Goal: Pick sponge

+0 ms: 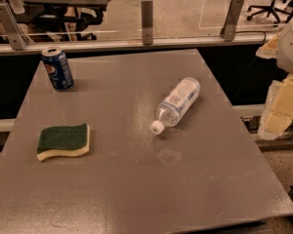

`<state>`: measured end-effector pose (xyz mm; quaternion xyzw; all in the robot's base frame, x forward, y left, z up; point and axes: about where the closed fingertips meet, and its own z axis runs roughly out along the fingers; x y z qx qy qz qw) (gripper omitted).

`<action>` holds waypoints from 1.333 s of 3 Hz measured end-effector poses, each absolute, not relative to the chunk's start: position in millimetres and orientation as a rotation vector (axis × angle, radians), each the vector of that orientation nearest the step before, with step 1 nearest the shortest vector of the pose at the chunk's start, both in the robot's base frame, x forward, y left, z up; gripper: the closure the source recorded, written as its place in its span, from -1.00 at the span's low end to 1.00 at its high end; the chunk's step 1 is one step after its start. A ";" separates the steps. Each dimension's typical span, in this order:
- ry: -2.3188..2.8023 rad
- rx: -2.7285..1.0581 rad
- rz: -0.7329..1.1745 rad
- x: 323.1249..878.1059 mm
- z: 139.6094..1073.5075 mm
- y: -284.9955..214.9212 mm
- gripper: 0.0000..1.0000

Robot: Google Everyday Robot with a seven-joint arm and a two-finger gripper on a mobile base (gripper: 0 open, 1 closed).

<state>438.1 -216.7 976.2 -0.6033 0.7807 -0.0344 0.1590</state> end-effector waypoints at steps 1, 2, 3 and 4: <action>2.231 -1.725 -0.098 438.2 976.2 -216.5 -1.00; 2.160 -1.756 -0.090 453.3 980.4 -190.1 -1.00; 2.074 -1.809 -0.032 470.5 977.4 -150.3 -1.00; 1.945 -1.917 0.102 478.9 958.5 -76.6 -1.00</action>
Offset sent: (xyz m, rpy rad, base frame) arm 0.0348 0.0603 0.0047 0.0448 -0.0478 0.1170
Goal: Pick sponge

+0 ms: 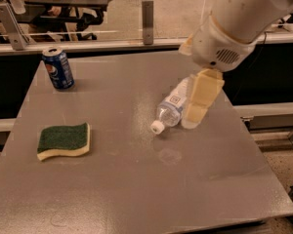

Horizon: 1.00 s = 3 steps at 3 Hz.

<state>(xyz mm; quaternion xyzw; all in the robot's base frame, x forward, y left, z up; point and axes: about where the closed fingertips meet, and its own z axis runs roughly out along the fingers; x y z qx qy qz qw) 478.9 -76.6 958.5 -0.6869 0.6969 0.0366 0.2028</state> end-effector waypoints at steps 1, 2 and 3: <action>1.894 -1.997 0.180 479.4 935.9 -30.6 -1.00; 1.843 -2.071 0.247 479.2 911.4 33.0 -1.00; 1.833 -2.093 0.270 481.8 898.8 66.9 -1.00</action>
Offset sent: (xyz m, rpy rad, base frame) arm -0.0003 0.1512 -0.0677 0.0322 0.1264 0.2056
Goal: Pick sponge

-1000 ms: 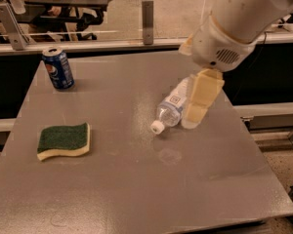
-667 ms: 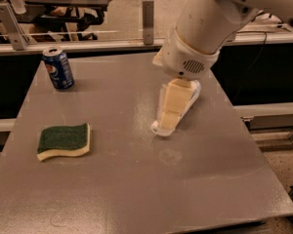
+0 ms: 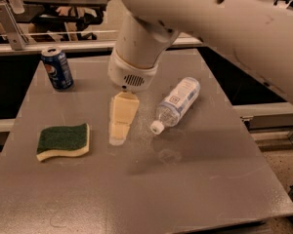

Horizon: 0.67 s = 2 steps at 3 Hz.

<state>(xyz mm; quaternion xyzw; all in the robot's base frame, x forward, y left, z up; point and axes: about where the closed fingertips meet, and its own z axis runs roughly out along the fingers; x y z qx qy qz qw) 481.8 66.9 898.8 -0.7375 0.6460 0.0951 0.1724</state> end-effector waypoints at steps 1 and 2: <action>1.832 -2.112 0.275 483.8 882.7 97.2 -1.00; 1.833 -2.131 0.275 483.1 866.0 122.9 -1.00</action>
Offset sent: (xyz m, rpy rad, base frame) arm 0.0021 0.0844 -0.0519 -0.0338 0.0276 0.0265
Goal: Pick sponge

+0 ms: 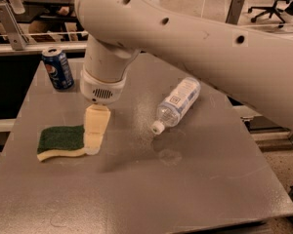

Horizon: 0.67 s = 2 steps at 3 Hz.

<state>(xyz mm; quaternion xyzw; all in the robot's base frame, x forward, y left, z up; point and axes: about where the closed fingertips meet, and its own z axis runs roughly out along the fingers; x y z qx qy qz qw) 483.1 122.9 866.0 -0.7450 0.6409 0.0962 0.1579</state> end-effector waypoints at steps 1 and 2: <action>1.833 -2.151 0.271 481.0 853.3 140.8 -1.00; 1.824 -2.179 0.285 472.7 843.8 154.7 -1.00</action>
Offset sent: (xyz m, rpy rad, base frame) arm -0.0188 0.0474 -0.0337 -0.0283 0.0397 0.0511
